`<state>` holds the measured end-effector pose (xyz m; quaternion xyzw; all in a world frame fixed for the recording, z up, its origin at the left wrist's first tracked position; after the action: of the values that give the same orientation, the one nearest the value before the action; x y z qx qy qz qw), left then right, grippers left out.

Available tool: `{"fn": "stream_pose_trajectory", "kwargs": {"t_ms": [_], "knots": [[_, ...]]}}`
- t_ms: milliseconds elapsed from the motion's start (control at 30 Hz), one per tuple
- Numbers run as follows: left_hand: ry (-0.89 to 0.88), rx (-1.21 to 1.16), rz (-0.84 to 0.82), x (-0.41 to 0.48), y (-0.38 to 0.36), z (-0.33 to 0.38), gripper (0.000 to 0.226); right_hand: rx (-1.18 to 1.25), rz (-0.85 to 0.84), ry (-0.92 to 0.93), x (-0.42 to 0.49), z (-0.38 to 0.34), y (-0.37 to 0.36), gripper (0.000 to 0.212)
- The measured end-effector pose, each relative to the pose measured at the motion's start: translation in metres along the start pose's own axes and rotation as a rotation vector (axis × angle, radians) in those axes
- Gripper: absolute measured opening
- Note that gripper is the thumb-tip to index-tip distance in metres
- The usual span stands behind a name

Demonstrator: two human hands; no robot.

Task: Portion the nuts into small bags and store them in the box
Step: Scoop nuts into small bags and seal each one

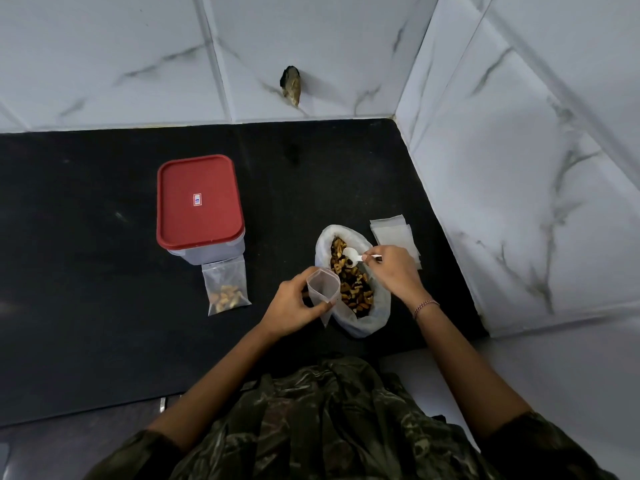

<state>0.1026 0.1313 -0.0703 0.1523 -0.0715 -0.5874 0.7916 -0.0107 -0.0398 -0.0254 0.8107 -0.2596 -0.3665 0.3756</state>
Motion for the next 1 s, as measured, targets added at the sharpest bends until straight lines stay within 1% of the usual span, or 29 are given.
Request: {"fn": "stream_pose_trajectory", "kwargs": {"t_ms": [100, 133, 200, 267, 300, 333, 400, 500, 567, 700, 767, 1000], "knots": [[0.005, 0.031, 0.007, 0.000, -0.001, -0.003, 0.047, 0.045, -0.064, -0.014, 0.000, 0.007, 0.002, 0.028], [0.008, 0.043, 0.007, 0.000, -0.002, -0.003, 0.046, 0.068, -0.061, -0.016, -0.001, 0.010, 0.001, 0.028], [0.009, 0.064, 0.006, 0.001, -0.003, -0.004, 0.046, 0.068, 0.025, 0.016, -0.006, 0.012, -0.005, 0.026], [0.004, 0.077, 0.011, 0.000, -0.004, -0.005, 0.049, -0.089, 0.153, 0.110, -0.014, 0.008, -0.017, 0.023], [0.003, 0.082, 0.014, 0.000, -0.004, -0.005, 0.050, -0.165, 0.193, 0.161, -0.019, 0.004, -0.022, 0.023], [0.003, 0.088, 0.016, 0.000, -0.005, -0.005, 0.052, -0.186, 0.200, 0.178, -0.021, 0.002, -0.024, 0.023], [0.007, 0.099, 0.019, -0.001, -0.006, -0.006, 0.054, -0.127, 0.131, 0.139, -0.019, 0.003, -0.017, 0.024], [0.021, 0.107, 0.012, -0.002, -0.007, -0.008, 0.055, -0.040, -0.066, 0.038, -0.008, 0.008, 0.003, 0.028], [0.031, 0.115, 0.005, -0.003, -0.007, -0.008, 0.058, 0.026, -0.153, -0.040, -0.004, 0.009, 0.007, 0.031], [0.043, 0.113, -0.013, -0.004, -0.008, -0.005, 0.068, 0.159, -0.079, -0.089, -0.003, 0.009, -0.004, 0.030], [0.050, 0.114, -0.018, -0.004, -0.007, -0.005, 0.070, 0.199, -0.085, -0.096, -0.005, 0.013, -0.007, 0.030], [0.034, 0.029, -0.021, -0.009, -0.006, 0.004, 0.058, 0.582, -0.116, -0.207, -0.012, 0.027, -0.011, 0.033]]}}
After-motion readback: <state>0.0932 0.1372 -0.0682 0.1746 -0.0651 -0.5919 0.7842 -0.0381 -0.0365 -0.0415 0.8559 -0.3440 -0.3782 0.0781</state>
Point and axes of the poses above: each hand's wrist, its own x-axis towards the middle knuckle, its own y-axis out of the back of the hand, z = x × y, the point moved 2 cm from there along x, towards the middle knuckle, and after that the axes turned 4 degrees about -z, right-handed, at the moved point
